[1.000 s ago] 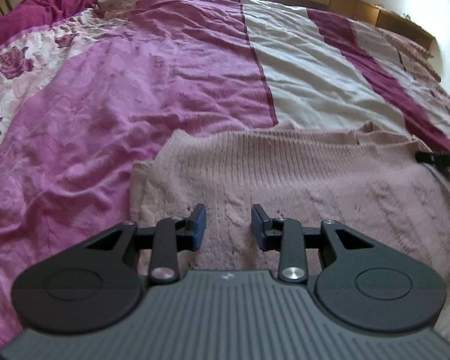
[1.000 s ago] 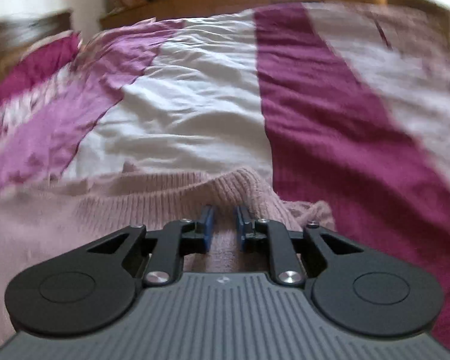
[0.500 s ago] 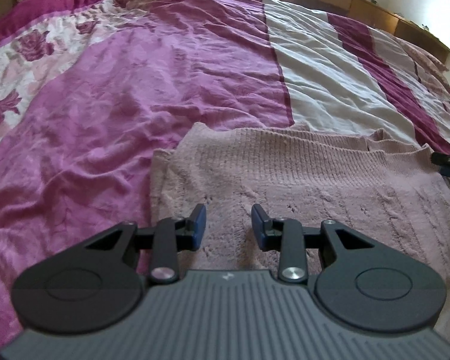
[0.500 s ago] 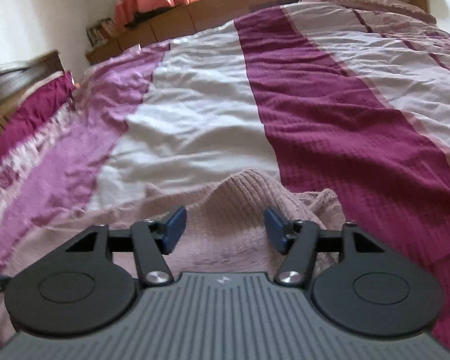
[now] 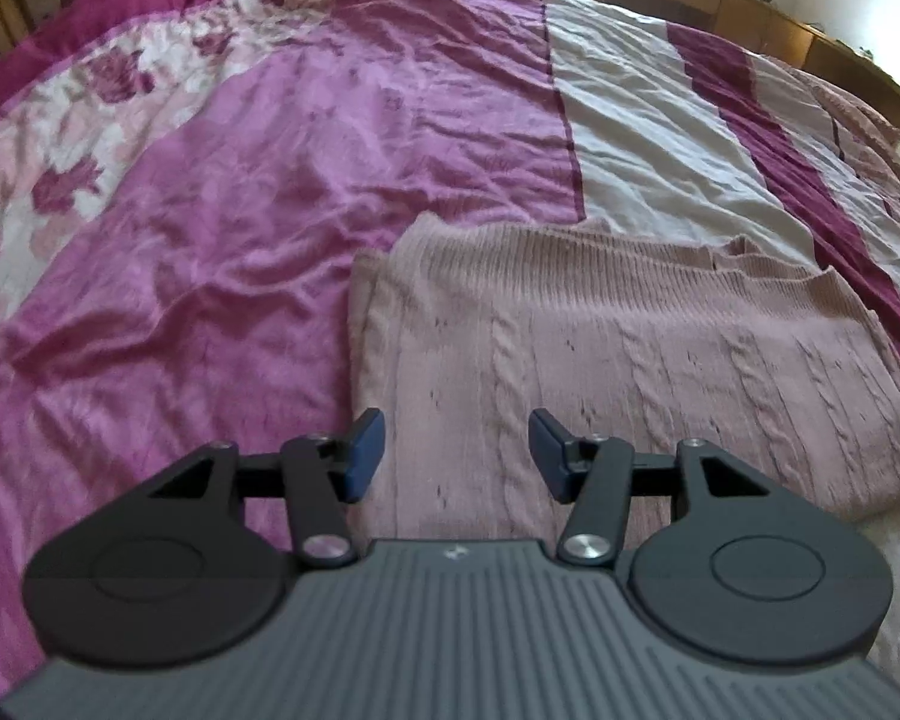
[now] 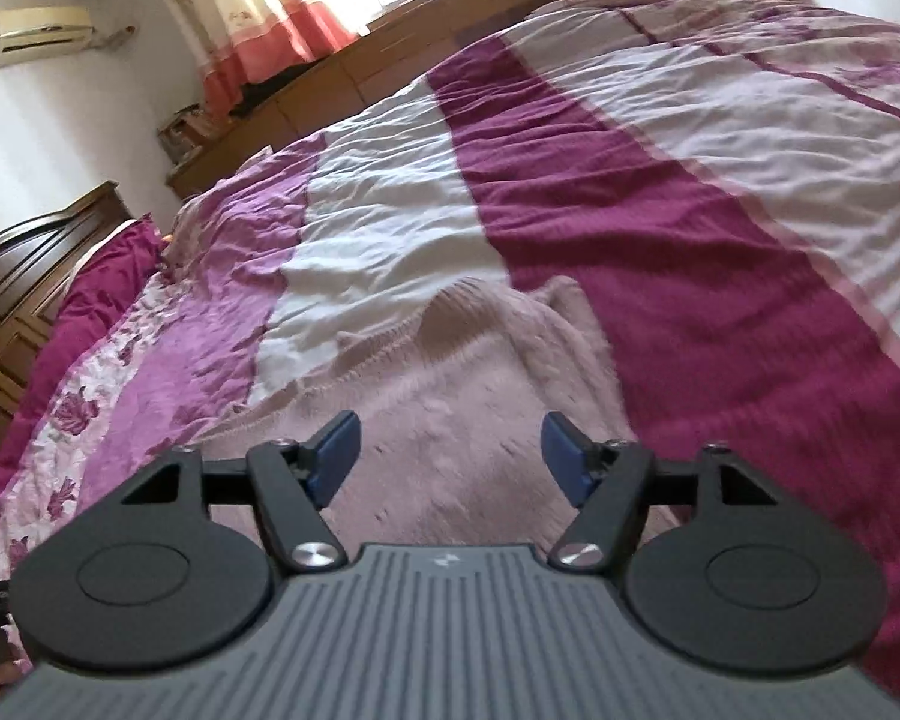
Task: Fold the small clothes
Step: 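Move the right tool to the end of the folded cardigan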
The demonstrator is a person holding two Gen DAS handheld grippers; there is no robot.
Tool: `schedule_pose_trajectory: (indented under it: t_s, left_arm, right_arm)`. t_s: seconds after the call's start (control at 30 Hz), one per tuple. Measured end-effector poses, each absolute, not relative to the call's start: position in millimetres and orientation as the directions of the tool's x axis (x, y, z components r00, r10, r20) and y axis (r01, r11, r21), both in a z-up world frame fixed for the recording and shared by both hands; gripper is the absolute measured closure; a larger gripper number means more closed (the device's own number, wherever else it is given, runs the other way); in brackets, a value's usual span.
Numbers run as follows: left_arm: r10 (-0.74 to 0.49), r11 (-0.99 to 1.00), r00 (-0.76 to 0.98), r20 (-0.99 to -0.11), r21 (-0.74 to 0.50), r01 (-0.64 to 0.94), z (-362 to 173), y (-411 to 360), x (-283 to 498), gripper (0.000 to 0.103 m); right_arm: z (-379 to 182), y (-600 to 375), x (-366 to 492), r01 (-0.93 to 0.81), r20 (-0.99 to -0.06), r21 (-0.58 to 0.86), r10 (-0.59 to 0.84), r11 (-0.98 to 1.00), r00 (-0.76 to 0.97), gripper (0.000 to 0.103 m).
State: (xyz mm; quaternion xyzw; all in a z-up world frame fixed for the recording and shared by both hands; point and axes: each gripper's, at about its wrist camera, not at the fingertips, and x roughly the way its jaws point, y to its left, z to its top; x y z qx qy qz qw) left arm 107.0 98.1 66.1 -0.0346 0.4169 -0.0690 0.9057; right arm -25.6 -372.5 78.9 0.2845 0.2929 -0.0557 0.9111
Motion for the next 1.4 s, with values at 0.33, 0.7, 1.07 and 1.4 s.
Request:
schedule_pose_trajectory:
  t_s: [0.33,0.7,1.07,1.4]
  left_arm:
    - [-0.155,0.985,0.609,-0.778,-0.168,0.036,60,105,81,0.048]
    - [-0.132,0.987,0.599,-0.790,-0.163,0.001,58,113,73,0.048]
    - [-0.110,0.991,0.586,-0.803,-0.137,-0.001,51,111,71,0.048]
    - [-0.104,0.992,0.584,-0.805,-0.128,0.000,50,109,72,0.048]
  right_arm:
    - [47,-385,-68,0.356,-0.585,0.563,0.054,0.746,0.810,0.021]
    - [40,-399,-73,0.443,-0.621,0.546,-0.011,0.711,0.783,0.020]
    - [14,-397,-68,0.358,-0.564,0.709,0.183,0.608,0.805,0.020]
    - [3,-392,-49,0.320,-0.486,0.807,0.250,0.497,0.837,0.020]
